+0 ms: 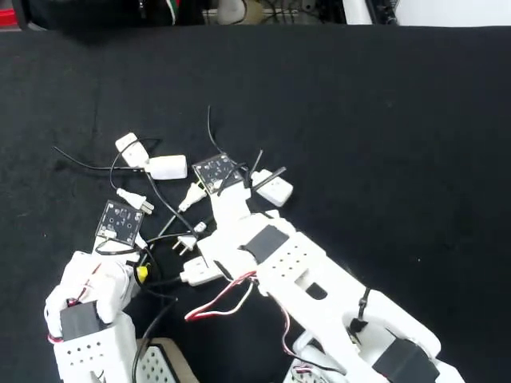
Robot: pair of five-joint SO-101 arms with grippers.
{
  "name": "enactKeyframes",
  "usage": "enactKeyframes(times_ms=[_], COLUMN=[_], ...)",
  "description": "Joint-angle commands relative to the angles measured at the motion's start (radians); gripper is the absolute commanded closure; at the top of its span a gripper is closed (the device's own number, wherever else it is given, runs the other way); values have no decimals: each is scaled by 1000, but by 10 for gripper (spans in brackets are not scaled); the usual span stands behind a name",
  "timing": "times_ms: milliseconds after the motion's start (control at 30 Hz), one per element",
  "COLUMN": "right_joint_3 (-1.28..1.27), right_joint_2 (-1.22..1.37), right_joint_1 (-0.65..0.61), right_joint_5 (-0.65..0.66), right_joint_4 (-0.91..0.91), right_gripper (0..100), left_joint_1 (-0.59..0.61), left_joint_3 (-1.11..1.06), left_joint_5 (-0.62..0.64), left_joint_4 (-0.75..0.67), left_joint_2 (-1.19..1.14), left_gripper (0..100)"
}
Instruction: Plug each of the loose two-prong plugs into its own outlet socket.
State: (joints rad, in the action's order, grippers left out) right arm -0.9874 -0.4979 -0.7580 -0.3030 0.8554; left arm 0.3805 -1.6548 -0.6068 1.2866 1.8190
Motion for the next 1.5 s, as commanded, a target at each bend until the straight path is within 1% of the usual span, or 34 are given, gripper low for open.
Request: enactKeyframes(times_ms=[0, 100, 400, 467, 567, 633, 733, 867, 967, 1100, 1333, 1467], right_joint_3=[12, -1, -133, -140, -148, -157, -197, -254, -257, -285, -285, -260], right_joint_2=[-19, -65, -331, -335, -335, -334, -334, -334, -335, -335, -335, -335], right_joint_1=[14, 18, 12, 8, -37, -49, -48, -46, -31, -9, -8, 38], right_joint_5=[-8, -9, -26, -31, -32, -61, -84, -95, -106, -106, -118, -118], right_joint_4=[29, 31, 23, 23, 23, 15, -28, -34, -44, -104, -110, -78], right_gripper=[987, 987, 986, 986, 986, 986, 986, 986, 986, 986, 986, 986], left_joint_1=[10, 10, 8, 8, 7, 8, 10, 10, 8, 10, 8, 8], left_joint_3=[4, 4, -4, -4, -4, -4, -4, -4, -5, -4, -4, -4], left_joint_5=[-6, -6, -6, -6, -6, -6, -6, -6, -6, -6, -6, -6], left_joint_4=[-20, -20, -25, -25, -26, -26, -26, -26, -26, -23, -23, -25], left_joint_2=[3, 3, 3, 3, 3, 3, 3, 3, 3, 3, 3, 3], left_gripper=[715, 715, 715, 715, 715, 715, 715, 715, 715, 715, 715, 715])
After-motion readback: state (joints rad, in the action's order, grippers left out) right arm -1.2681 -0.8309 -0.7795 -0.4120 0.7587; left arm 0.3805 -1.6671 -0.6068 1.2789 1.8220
